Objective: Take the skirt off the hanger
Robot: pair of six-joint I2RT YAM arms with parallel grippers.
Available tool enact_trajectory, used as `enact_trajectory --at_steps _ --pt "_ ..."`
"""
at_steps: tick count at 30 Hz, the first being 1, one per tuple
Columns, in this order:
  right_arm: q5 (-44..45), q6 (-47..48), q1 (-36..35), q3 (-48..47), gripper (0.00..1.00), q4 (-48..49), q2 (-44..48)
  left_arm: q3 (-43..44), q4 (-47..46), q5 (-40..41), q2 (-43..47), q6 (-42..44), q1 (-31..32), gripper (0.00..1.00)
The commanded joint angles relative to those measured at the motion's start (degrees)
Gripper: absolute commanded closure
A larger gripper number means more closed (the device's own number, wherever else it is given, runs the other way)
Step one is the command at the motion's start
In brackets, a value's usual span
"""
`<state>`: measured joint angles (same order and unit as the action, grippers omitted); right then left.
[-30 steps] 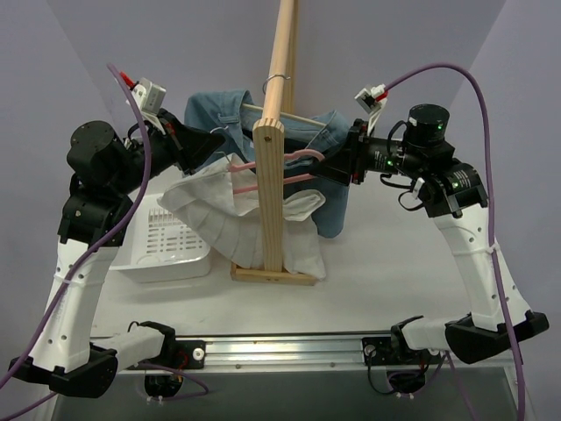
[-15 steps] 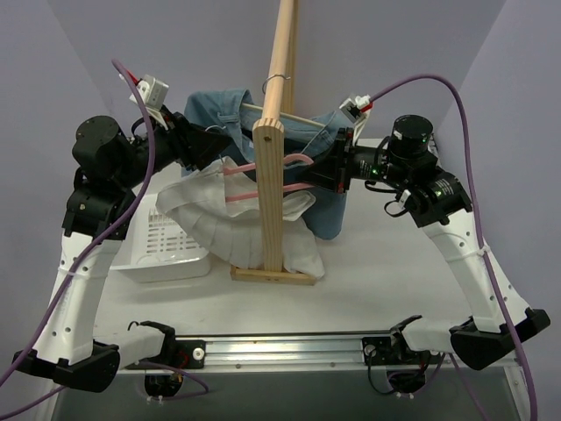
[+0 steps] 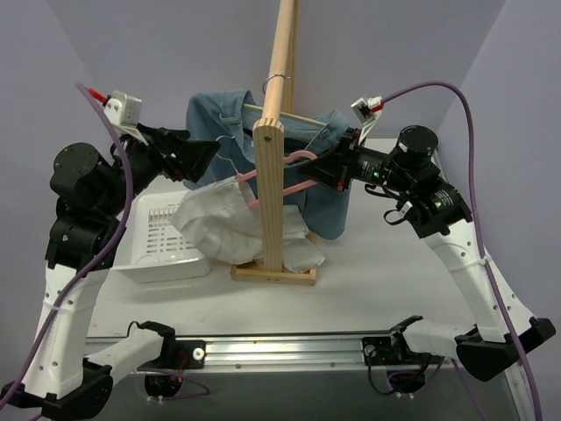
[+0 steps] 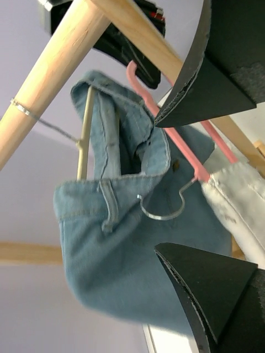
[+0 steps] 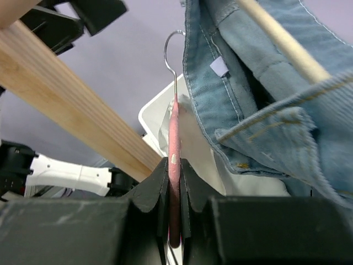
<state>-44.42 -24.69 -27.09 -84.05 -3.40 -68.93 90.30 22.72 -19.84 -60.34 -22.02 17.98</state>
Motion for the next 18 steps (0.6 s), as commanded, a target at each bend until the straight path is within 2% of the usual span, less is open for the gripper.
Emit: enact_trajectory --at_steps 1,6,11,14,18 --pt "3.9 -2.9 1.9 1.3 1.00 4.6 1.5 -0.4 4.6 13.3 2.6 3.4 0.5 0.06" --pt "2.5 -9.5 5.4 6.2 1.00 11.8 2.7 -4.9 9.4 20.8 4.7 4.4 0.7 0.06" --pt "3.2 -13.7 8.0 7.8 1.00 15.9 4.4 -10.2 10.1 19.8 6.4 2.8 0.7 0.06" --pt "3.3 -17.9 9.6 10.1 1.00 20.7 5.6 -13.2 9.3 15.5 7.9 2.8 0.7 0.06" --pt "5.2 -18.6 10.8 9.8 1.00 20.9 6.3 -16.8 6.3 9.0 9.0 3.7 0.8 0.06"
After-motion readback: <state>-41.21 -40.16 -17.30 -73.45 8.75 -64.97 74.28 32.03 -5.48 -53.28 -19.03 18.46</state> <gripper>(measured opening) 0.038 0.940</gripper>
